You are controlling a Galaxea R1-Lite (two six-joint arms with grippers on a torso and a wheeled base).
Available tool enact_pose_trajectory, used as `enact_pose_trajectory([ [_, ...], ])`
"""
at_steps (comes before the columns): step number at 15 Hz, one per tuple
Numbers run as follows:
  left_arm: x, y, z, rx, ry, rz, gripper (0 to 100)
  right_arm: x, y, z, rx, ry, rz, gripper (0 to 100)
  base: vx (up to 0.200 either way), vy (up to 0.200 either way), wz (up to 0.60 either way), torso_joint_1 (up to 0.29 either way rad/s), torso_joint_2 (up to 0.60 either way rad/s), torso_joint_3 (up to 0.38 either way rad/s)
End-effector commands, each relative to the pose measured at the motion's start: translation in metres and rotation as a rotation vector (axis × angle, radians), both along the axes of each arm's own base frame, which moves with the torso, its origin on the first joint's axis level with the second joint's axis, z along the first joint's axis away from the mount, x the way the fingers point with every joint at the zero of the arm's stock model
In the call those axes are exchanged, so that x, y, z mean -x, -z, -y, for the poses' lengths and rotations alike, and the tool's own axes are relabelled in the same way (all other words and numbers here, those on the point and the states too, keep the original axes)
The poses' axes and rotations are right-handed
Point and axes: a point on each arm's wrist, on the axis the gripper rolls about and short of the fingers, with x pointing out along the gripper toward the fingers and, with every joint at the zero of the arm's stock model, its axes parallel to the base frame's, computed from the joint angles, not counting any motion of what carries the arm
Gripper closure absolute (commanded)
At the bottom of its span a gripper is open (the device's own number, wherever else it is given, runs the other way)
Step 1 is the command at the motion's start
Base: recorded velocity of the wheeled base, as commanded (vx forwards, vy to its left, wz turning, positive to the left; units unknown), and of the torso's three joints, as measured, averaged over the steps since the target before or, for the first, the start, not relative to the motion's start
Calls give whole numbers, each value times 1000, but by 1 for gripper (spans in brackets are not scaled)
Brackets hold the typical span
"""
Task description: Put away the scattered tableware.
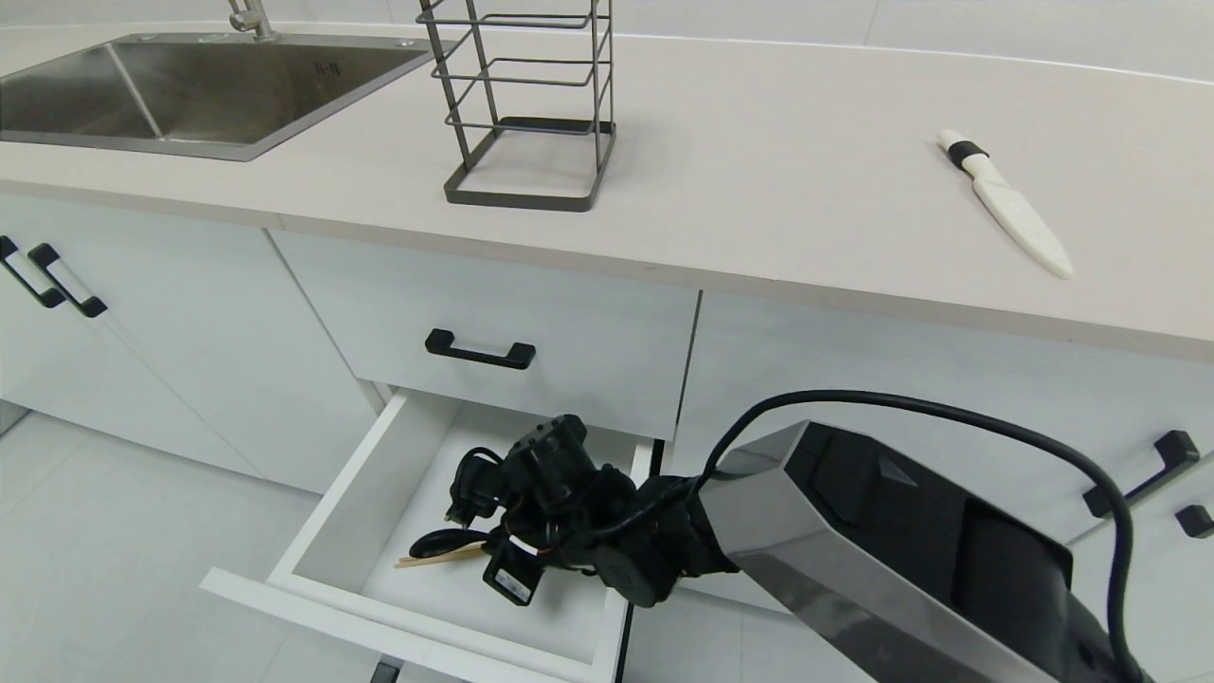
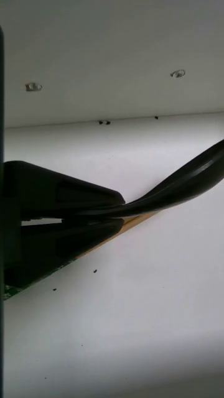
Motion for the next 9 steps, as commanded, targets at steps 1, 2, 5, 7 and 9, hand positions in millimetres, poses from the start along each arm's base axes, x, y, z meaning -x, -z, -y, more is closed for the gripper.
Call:
enact_pose_trajectory([
  [1,0,0,0,0,0,-1,0,-1,10,-1,13,-5,-4,100,0,0,0,0,0,0],
  [2,0,0,0,0,0,-1,0,-1,10,0,15,-2,-4,100,0,0,0,0,0,0],
  [5,0,0,0,0,0,-1,0,-3,14,-1,17,-2,-1,100,0,0,0,0,0,0],
  [7,0,0,0,0,0,-1,0,-4,16,-2,25,9,7,100,0,0,0,0,0,0],
  [9,0,0,0,0,0,-1,0,-4,17,-2,27,9,5,100,0,0,0,0,0,0],
])
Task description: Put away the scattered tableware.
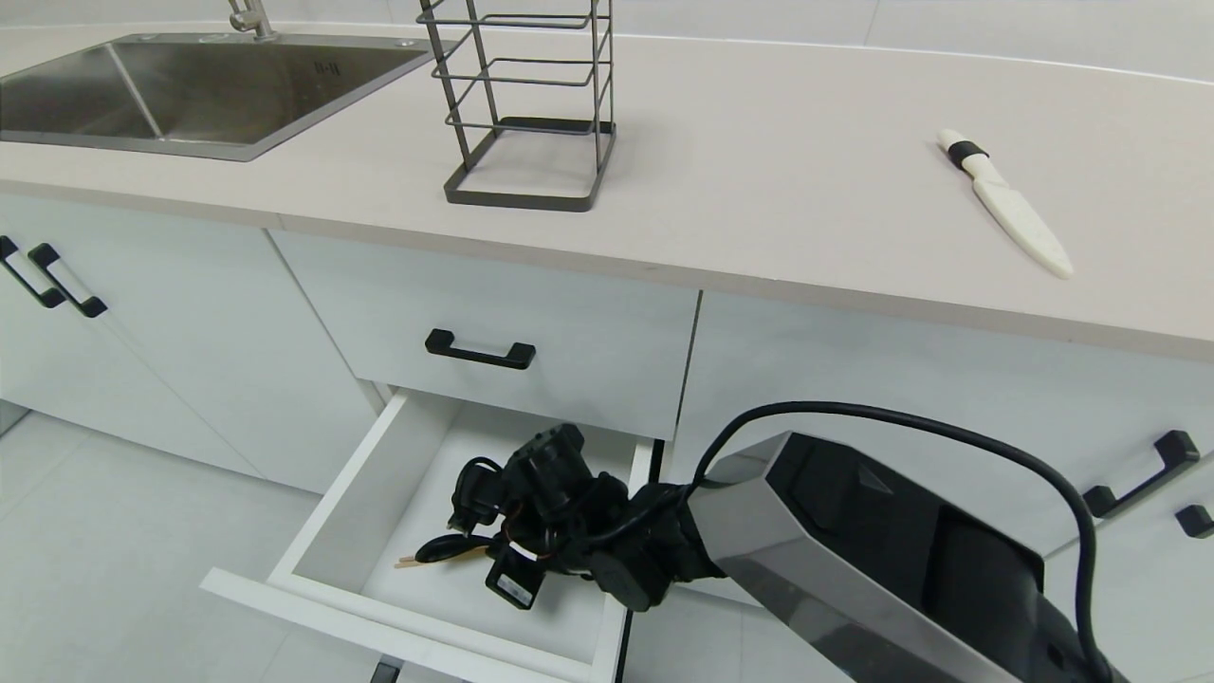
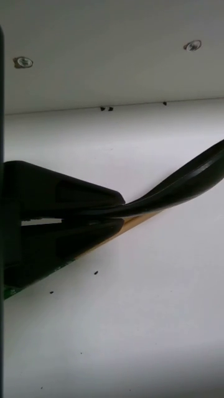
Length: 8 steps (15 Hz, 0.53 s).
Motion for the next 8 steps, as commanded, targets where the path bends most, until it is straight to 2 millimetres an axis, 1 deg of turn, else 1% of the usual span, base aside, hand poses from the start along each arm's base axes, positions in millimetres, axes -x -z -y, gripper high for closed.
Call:
enact_pose_trajectory([
  [1,0,0,0,0,0,-2,0,0,3,0,5,0,-3,100,0,0,0,0,0,0],
  [4,0,0,0,0,0,-2,0,-3,10,0,14,-4,4,100,0,0,0,0,0,0],
  [8,0,0,0,0,0,-2,0,-5,11,-3,7,-6,11,100,0,0,0,0,0,0],
])
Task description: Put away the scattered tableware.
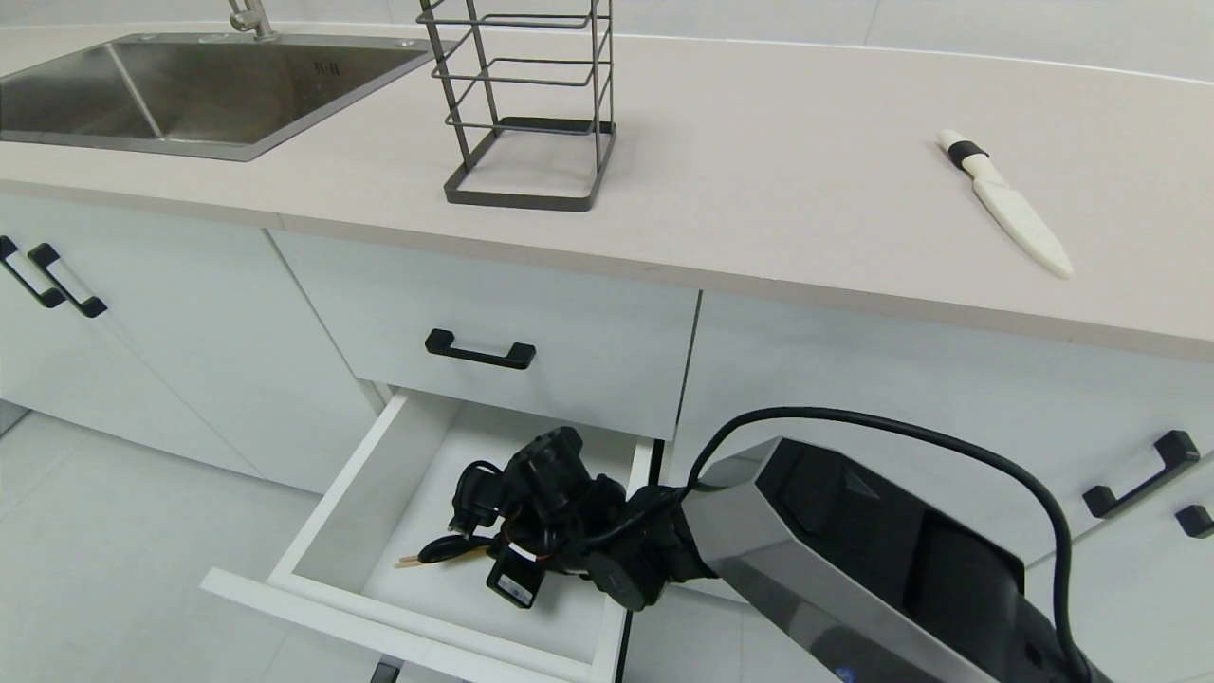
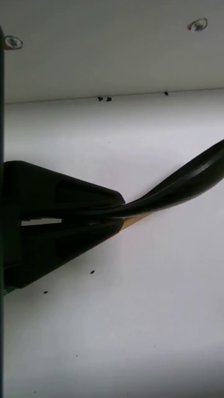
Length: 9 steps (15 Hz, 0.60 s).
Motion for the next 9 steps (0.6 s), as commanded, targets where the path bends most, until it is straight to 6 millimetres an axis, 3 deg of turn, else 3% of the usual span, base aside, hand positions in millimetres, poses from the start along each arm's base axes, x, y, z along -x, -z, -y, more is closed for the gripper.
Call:
enact_pose_trajectory([
  [1,0,0,0,0,0,-1,0,0,5,0,11,-14,11,100,0,0,0,0,0,0],
  [2,0,0,0,0,0,0,0,0,6,-1,17,-26,19,0,0,0,0,0,0,0],
  [9,0,0,0,0,0,-1,0,1,8,0,46,-47,11,0,0,0,0,0,0,0],
])
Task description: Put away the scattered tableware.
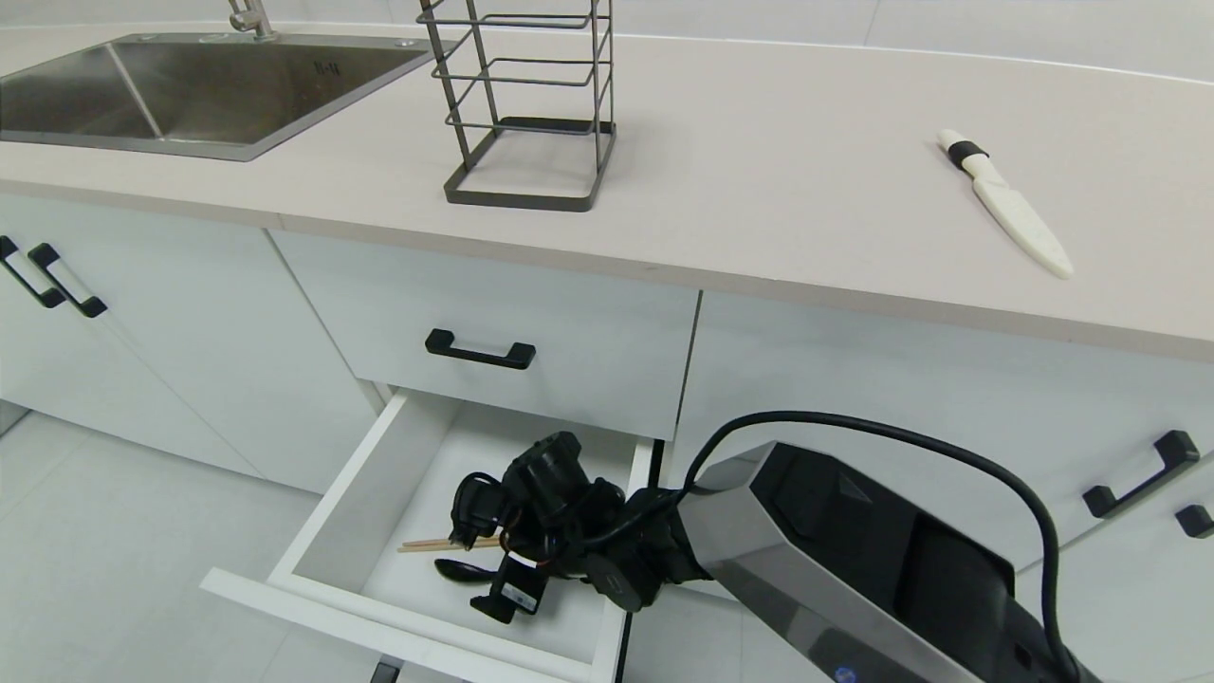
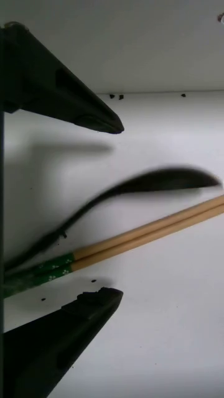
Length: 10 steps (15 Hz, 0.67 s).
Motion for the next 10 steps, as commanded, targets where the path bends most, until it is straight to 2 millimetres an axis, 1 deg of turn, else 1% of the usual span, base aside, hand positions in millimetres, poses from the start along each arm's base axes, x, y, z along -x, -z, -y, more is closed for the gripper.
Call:
enact_pose_trajectory([
  [1,0,0,0,0,0,-1,0,0,-1,0,1,-1,-1,0,0,0,0,0,0,0],
  [6,0,0,0,0,0,-1,0,0,-9,-2,-12,-14,24,0,0,0,0,0,0,0],
  [7,0,0,0,0,0,-1,0,-2,-17,-5,-18,-42,67,0,0,0,0,0,0,0],
  [8,0,0,0,0,0,-1,0,-3,-30,-7,-35,-56,99,0,0,0,0,0,0,0],
  [10,0,0,0,0,0,-1,0,-2,-50,-9,-42,-64,110,0,0,0,0,0,0,0],
])
